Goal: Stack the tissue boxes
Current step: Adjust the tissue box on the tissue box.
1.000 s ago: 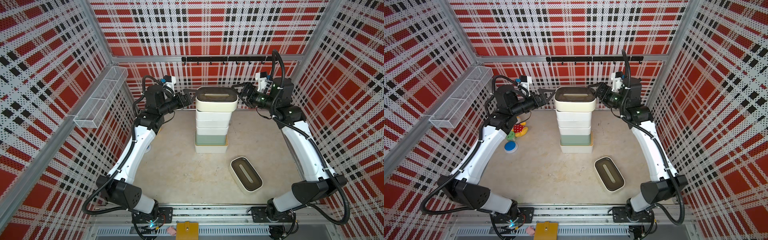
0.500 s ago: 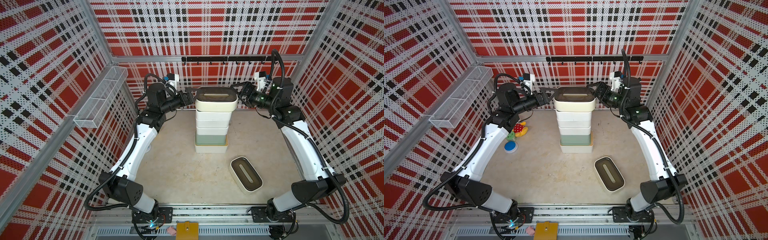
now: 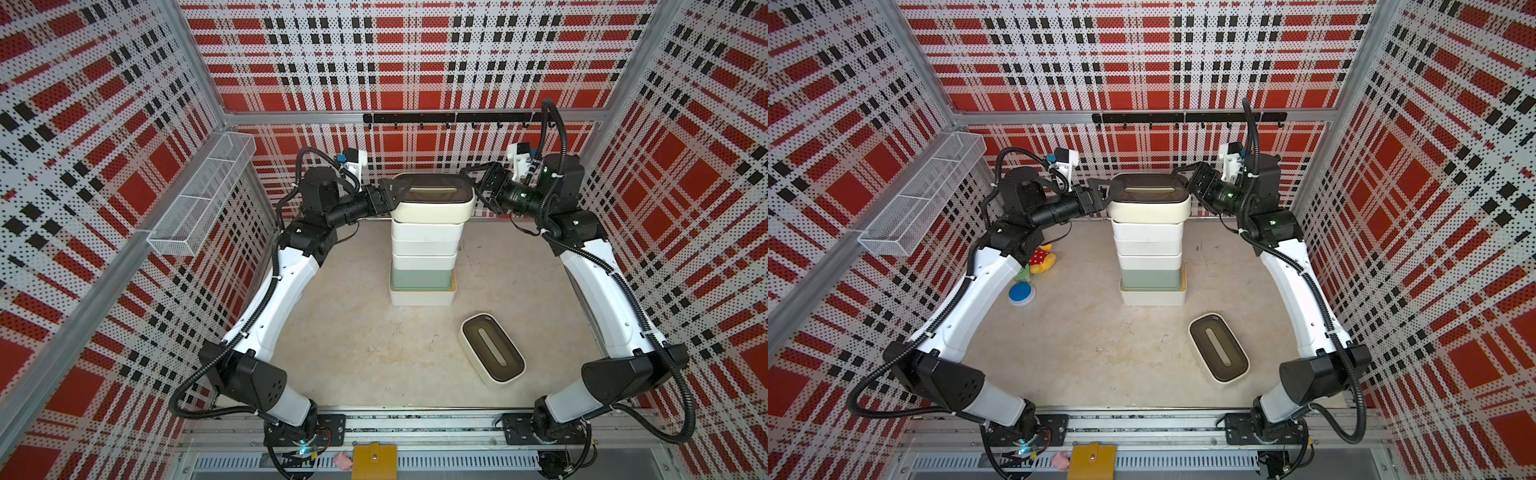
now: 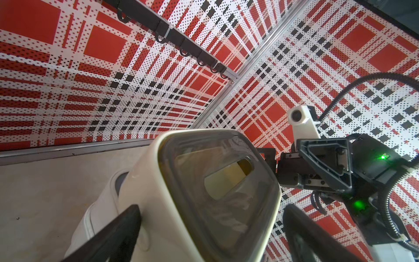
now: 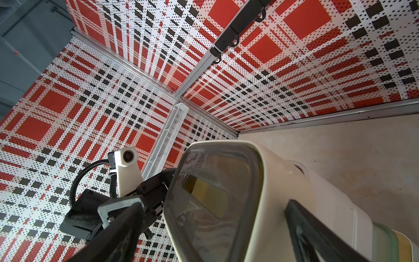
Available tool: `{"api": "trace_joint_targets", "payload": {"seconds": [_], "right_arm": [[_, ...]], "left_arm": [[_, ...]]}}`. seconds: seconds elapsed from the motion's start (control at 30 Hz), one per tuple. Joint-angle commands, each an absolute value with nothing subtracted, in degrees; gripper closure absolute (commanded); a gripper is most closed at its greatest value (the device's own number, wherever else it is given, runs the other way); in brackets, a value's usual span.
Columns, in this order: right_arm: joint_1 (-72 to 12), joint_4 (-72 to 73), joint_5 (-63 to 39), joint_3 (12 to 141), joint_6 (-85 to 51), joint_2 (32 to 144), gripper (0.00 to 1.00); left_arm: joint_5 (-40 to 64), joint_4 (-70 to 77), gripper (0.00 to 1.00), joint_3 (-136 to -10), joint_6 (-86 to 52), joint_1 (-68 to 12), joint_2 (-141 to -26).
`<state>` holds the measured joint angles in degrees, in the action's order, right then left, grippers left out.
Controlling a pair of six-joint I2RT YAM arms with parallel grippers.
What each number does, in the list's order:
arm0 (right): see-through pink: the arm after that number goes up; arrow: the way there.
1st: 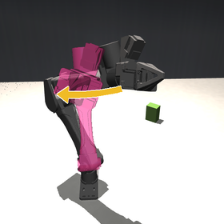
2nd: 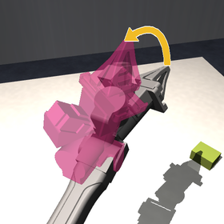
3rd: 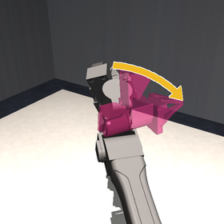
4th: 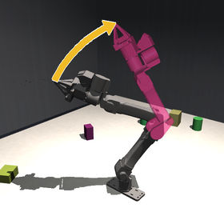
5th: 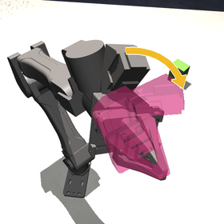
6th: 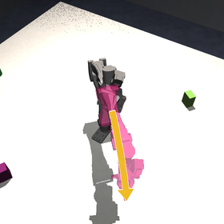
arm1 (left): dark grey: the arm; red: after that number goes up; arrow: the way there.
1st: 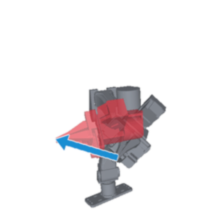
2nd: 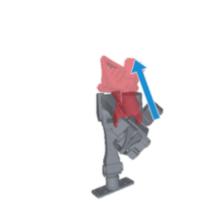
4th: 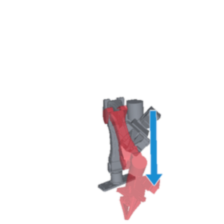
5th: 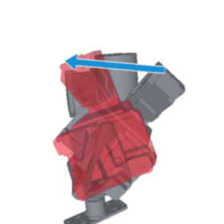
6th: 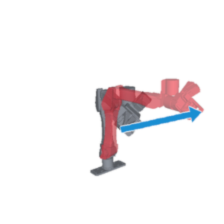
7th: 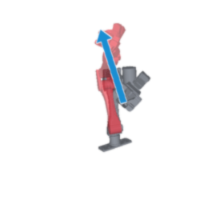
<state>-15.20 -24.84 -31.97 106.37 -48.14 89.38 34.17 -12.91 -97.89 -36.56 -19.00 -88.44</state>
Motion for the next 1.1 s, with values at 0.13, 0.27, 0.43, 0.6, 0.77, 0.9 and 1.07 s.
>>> {"api": "trace_joint_targets", "payload": {"seconds": [0.13,0.27,0.43,0.6,0.77,0.9,1.07], "right_arm": [[-16.43,-21.09,-33.94,105.9,-49.17,90.27,0.0],[-16.63,-20.83,-33.93,105.52,-49.31,90.04,0.0],[-16.67,-20.65,-33.59,105.0,-49.46,89.74,0.0],[-16.7,-20.74,-33.54,104.78,-49.34,89.8,0.0],[-16.65,-20.85,-33.19,104.73,-49.28,89.54,0.0],[-16.43,-22.94,-31.71,106.23,-47.67,89.21,0.0],[-14.5,-24.48,-30.66,105.5,-46.76,87.17,0.0]], "left_arm": [[34.72,-12.39,0.01,-97.22,-35.55,-20.19,-85.78],[34.7,-12.57,0.01,-97.33,-35.51,-20.02,-85.69],[34.34,-12.54,0.01,-97.66,-35.52,-19.86,-85.78],[33.45,-13.0,0.01,-97.85,-35.6,-19.36,-85.31],[32.2,-13.76,0.01,-97.8,-35.51,-18.65,-84.4],[31.73,-14.58,0.01,-97.73,-34.95,-18.06,-83.31],[31.9,-15.09,0.01,-97.1,-34.83,-17.76,-81.89]]}}
